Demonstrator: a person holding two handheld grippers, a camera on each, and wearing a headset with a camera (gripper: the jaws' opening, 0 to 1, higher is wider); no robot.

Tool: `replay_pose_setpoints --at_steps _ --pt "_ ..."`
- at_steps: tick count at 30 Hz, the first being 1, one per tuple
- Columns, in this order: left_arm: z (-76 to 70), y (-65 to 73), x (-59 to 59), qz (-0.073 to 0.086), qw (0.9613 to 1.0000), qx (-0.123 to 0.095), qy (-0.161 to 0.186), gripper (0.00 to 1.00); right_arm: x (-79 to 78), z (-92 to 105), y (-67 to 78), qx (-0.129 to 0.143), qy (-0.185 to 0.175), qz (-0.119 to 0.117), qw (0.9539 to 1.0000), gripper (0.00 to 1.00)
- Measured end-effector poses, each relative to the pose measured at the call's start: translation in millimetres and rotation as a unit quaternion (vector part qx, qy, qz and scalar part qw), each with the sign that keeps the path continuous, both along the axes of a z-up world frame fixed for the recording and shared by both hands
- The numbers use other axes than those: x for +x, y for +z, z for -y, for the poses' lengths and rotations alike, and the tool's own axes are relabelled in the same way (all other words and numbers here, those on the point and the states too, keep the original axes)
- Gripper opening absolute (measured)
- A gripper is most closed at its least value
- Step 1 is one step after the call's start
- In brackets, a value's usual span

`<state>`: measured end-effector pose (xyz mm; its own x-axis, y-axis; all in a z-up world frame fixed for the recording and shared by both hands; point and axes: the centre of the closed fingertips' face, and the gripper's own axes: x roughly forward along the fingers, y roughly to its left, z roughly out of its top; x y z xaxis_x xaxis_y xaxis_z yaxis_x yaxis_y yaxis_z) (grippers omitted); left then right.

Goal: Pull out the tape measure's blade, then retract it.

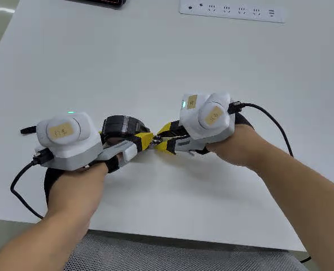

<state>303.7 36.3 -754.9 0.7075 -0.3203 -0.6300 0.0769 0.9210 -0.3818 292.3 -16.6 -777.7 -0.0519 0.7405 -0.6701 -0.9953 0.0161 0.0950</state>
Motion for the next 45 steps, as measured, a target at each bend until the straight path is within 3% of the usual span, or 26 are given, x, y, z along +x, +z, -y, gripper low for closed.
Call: replay_pose_setpoints --at_steps 9,23,33,45 --pt "0.7 0.4 -0.4 0.000 1.0000 0.000 -0.001 0.59 -2.1 -10.2 0.3 0.004 0.006 0.003 1.0000 0.12" --pt "0.5 2.7 -0.4 0.019 0.9998 -0.001 -0.010 0.61 -5.2 -10.5 0.1 0.007 -0.001 -0.009 0.9999 0.14" --pt "1.9 2.7 -1.5 0.022 0.9995 0.002 -0.023 0.61 -10.3 -11.6 3.0 0.012 -0.009 -0.017 0.9997 0.27" --pt "1.0 4.0 -2.3 0.022 0.9991 0.008 -0.037 0.60 -9.1 -6.9 6.9 0.009 -0.012 -0.012 0.9998 0.28"
